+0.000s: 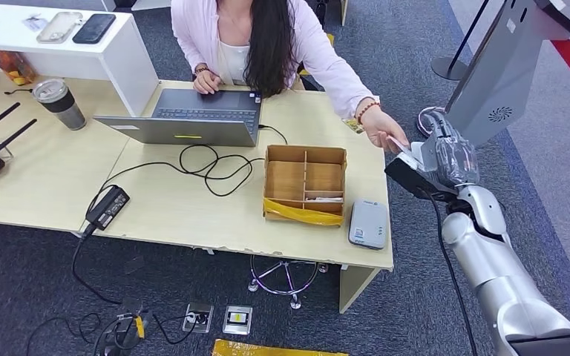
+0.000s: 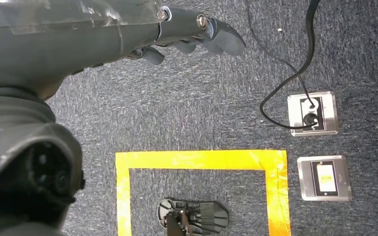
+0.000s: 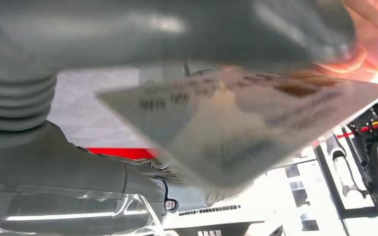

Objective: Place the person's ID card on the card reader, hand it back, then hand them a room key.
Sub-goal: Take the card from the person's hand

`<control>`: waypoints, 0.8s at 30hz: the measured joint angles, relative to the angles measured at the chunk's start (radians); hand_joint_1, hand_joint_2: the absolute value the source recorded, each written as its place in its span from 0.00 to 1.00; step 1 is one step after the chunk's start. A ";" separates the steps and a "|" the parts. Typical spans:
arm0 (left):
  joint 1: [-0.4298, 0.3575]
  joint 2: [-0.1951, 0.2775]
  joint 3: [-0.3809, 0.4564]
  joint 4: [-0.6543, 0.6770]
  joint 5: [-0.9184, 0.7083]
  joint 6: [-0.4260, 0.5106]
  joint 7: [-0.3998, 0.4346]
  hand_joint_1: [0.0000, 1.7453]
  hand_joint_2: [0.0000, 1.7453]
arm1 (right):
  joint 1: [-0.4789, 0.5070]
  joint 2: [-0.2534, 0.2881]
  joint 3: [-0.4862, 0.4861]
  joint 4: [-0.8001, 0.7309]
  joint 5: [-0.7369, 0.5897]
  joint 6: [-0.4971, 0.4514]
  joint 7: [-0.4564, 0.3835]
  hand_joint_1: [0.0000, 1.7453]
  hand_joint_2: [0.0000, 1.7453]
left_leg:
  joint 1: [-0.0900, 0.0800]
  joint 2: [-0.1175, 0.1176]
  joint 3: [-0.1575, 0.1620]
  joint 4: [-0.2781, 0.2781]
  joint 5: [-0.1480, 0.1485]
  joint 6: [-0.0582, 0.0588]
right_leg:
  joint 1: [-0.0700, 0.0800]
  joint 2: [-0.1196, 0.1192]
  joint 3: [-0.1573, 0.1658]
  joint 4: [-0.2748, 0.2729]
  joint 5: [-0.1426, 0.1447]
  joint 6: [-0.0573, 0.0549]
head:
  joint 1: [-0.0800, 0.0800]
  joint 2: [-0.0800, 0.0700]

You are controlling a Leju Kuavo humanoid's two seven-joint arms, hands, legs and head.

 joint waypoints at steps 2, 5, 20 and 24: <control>0.000 0.000 0.000 0.000 -0.002 -0.001 0.000 0.00 0.00 | 0.002 0.002 0.001 -0.005 0.000 0.008 0.003 0.00 1.00 | 0.000 0.000 0.000 0.000 0.000 0.000 | 0.000 0.000 0.000 0.000 0.000 0.000 | 0.000 0.000; 0.000 0.000 0.000 0.000 -0.006 -0.002 0.000 0.00 0.00 | 0.005 0.004 0.001 -0.011 0.002 0.018 0.005 0.00 1.00 | 0.000 0.000 0.000 0.000 0.000 0.000 | 0.000 0.000 0.000 0.000 0.000 0.000 | 0.000 0.000; 0.001 0.001 0.001 0.000 -0.028 -0.015 0.000 0.00 0.00 | 0.022 0.005 0.000 -0.052 0.024 0.034 0.022 0.00 1.00 | 0.000 0.000 0.000 0.000 0.000 0.000 | 0.000 0.000 0.000 0.000 0.000 0.000 | 0.000 0.000; 0.001 0.002 0.001 0.000 -0.038 -0.017 0.000 0.00 0.00 | 0.023 0.005 -0.001 -0.056 0.027 0.033 0.023 0.00 1.00 | 0.000 0.000 0.000 0.000 0.000 0.000 | 0.000 0.000 0.000 0.000 0.000 0.000 | 0.000 0.000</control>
